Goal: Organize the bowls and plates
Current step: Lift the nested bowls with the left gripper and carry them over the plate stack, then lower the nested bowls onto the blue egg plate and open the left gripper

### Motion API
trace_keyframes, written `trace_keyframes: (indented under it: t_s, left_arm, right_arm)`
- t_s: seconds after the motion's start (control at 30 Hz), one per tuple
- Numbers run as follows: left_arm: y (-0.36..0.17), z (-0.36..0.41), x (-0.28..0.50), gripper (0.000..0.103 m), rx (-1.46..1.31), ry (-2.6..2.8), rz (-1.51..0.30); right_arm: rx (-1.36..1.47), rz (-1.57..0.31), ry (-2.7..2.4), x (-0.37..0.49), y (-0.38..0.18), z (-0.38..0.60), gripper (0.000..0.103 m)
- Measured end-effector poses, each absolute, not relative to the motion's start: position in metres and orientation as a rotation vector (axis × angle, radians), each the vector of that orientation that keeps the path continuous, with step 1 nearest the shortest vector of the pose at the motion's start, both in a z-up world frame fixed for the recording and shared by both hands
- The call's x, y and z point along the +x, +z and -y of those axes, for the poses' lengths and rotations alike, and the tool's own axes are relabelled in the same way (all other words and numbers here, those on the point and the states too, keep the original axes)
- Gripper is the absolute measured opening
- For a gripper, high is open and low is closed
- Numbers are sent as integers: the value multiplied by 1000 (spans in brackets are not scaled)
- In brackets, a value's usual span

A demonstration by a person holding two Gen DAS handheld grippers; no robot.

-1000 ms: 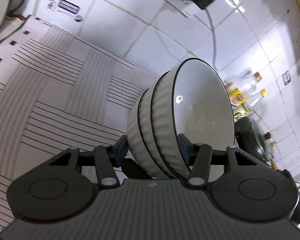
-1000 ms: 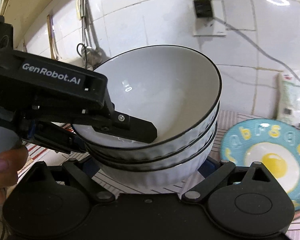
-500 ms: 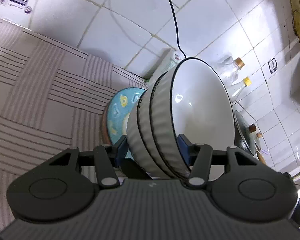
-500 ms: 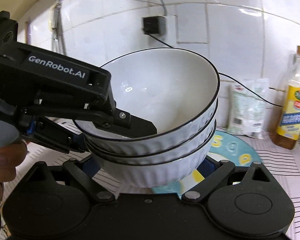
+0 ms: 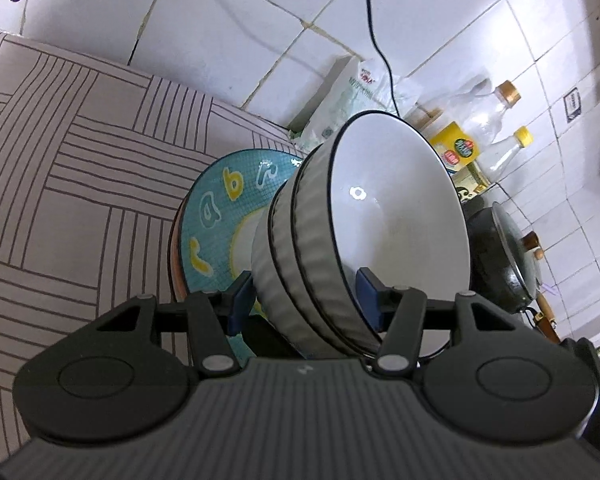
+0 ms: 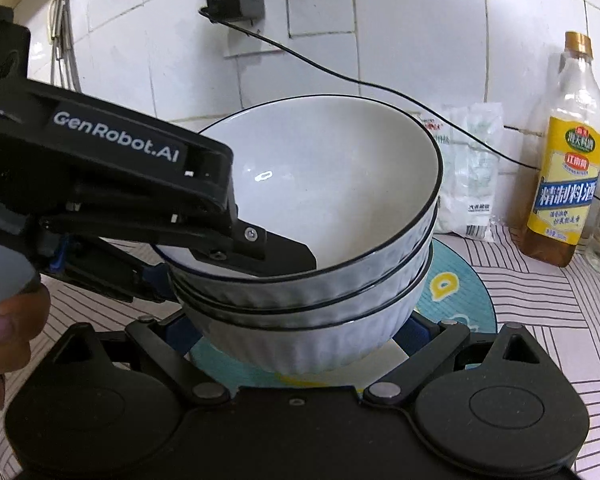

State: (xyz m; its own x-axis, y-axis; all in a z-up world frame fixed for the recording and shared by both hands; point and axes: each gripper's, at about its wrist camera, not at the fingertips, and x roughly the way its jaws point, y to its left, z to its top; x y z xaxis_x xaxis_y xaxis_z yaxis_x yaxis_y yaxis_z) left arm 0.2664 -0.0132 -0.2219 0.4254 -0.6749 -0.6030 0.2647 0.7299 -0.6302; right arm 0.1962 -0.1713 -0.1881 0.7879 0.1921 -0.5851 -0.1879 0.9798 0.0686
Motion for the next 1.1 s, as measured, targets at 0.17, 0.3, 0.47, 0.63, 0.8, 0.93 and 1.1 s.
trace_keyframes:
  t_s: [0.17,0.3,0.47,0.63,0.8,0.93,1.1]
  left_arm:
    - [-226,19,270,53,-477,-620,-977]
    - [-229,23,270,53,-464,-625,-989]
    - [-229,30,266,53,-409,-617,-958]
    - [-228,28,266,51,-413,-612,-980]
    - [-219,24,258,51,-415,-572,-982]
    - [-198,15,239,66,-368,-522,-938]
    - [-168,-9,210,73,-353,-471,-901]
  right_arm:
    - [-8,-648,185,201,-192,173,99]
    - [-45,-658,185,200,-196,172,98]
    - [-62,-672,185,205,-202,175,98]
    - [-64,-685,174,206,-206,178,97]
    - [-55,-712,150,210,-204,176,97]
    - [-51,-757,103,207,-193,169,97]
    - [34,-770,76,182,-171,174,97]
